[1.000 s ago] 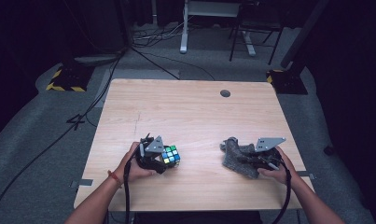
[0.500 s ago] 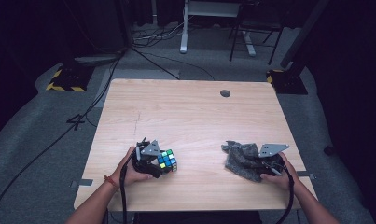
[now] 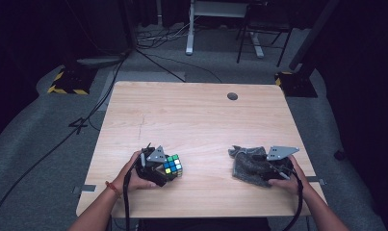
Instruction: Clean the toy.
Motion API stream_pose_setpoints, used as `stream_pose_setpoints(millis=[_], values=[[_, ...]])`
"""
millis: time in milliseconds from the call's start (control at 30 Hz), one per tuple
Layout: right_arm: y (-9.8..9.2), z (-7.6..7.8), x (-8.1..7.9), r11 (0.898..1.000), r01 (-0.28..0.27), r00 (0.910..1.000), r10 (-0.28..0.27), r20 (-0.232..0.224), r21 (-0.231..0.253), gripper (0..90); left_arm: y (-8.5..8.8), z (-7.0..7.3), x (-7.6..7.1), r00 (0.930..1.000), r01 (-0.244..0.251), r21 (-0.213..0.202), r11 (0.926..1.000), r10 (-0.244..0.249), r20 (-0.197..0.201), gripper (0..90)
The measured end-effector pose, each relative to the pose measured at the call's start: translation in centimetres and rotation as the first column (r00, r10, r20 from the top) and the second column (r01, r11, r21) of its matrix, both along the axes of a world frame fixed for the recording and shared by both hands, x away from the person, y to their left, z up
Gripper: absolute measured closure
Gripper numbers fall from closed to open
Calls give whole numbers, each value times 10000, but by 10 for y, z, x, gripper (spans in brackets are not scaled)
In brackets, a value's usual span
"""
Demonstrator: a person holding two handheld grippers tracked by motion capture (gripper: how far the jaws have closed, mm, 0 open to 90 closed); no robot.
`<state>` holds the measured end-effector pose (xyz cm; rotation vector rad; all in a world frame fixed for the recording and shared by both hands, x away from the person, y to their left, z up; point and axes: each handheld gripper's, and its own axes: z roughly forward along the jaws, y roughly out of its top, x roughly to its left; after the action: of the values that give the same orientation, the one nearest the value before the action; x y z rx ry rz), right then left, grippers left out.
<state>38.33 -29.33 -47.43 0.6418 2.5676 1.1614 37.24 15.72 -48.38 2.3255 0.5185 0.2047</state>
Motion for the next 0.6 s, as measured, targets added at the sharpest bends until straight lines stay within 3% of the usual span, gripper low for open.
stream_pose_setpoints(millis=[67, 233, 600], values=[[-1, 2, 1, 9999, 141, 9999, -141, -9, 74, 355, 2, 3, -1, 9998, 20, 43, 10000, -21, 191, 173], [-1, 3, -1, 9991, 336, 9993, -332, 167, -263, 303, 8, 10, -5, 9976, 141, 291, 9995, -161, 677, 162], [-2, 14, -10, 9974, 324, 9990, -303, 336, -638, 288, 26, 19, -18, 9959, -209, 655, 9976, 151, 893, 163]])
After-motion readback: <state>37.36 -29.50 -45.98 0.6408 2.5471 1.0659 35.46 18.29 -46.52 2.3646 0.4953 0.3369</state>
